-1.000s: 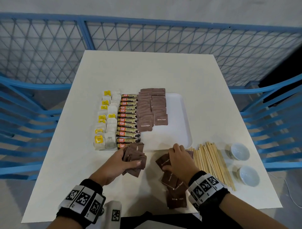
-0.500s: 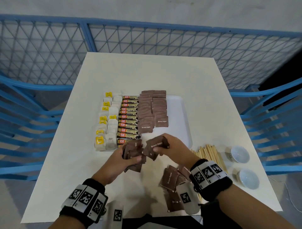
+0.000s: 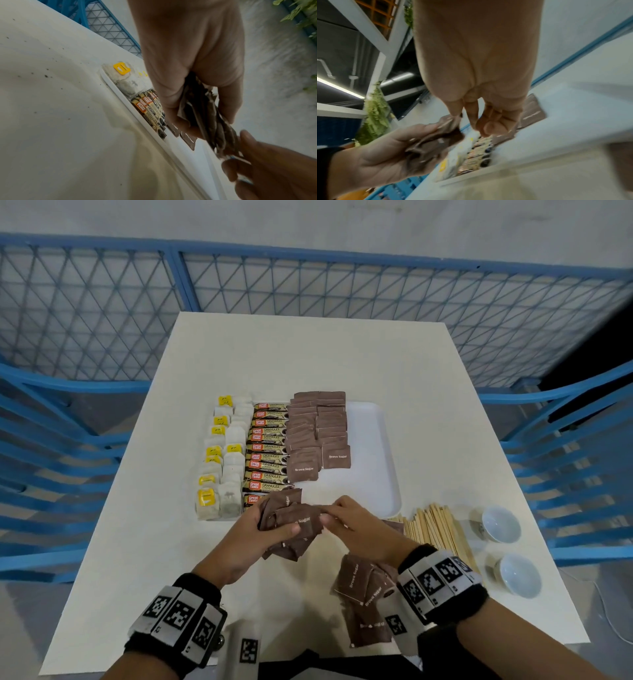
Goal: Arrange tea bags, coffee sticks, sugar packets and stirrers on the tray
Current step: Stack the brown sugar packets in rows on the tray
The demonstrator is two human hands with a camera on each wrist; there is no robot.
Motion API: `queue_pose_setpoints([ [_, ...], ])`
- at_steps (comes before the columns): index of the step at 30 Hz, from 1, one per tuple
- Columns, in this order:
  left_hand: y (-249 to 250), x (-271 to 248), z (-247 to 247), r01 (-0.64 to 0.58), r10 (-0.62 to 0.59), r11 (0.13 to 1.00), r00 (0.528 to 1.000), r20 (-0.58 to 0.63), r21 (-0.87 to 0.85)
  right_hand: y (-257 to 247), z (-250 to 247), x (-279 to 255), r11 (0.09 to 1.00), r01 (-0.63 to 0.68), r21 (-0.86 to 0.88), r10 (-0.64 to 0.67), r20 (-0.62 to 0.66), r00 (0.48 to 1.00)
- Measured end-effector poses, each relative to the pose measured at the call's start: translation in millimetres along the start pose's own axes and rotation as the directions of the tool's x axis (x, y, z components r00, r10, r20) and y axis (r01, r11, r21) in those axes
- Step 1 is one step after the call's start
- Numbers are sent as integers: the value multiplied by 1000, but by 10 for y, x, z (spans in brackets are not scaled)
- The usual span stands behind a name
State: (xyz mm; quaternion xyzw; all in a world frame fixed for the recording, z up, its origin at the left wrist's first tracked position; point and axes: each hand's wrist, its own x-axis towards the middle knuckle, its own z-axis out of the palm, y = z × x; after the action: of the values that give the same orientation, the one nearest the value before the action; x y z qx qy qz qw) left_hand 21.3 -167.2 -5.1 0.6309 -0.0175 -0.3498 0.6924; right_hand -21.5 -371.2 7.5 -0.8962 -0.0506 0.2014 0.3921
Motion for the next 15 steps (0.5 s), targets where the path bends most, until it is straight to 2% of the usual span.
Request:
queue_pose_setpoints([
  [2,-9,-3,-19,14,-14,1000,1000,-15,-5,199,-79,-116,994,-64,-85,58,-64,996],
  [4,-7,-5,-36,22,-21,1000,1000,-21,8,418,-138,-234,962,-195,-194,167,-152,974],
  [6,4,-3,-41,28,-28,999,999,-28,15,566,-162,-327,887,-348,-303,285,-234,930],
  [8,-2,5,-47,29,-29,999,999,-32,20,641,-146,-375,811,-442,-383,357,-274,893],
  [11,-5,17,-16,37,-36,999,999,-22,33,680,-99,-396,766,-472,-437,373,-297,879],
  [15,-34,25,15,57,-56,998,998,-21,26,715,-70,-381,786,-471,-400,373,-299,878],
])
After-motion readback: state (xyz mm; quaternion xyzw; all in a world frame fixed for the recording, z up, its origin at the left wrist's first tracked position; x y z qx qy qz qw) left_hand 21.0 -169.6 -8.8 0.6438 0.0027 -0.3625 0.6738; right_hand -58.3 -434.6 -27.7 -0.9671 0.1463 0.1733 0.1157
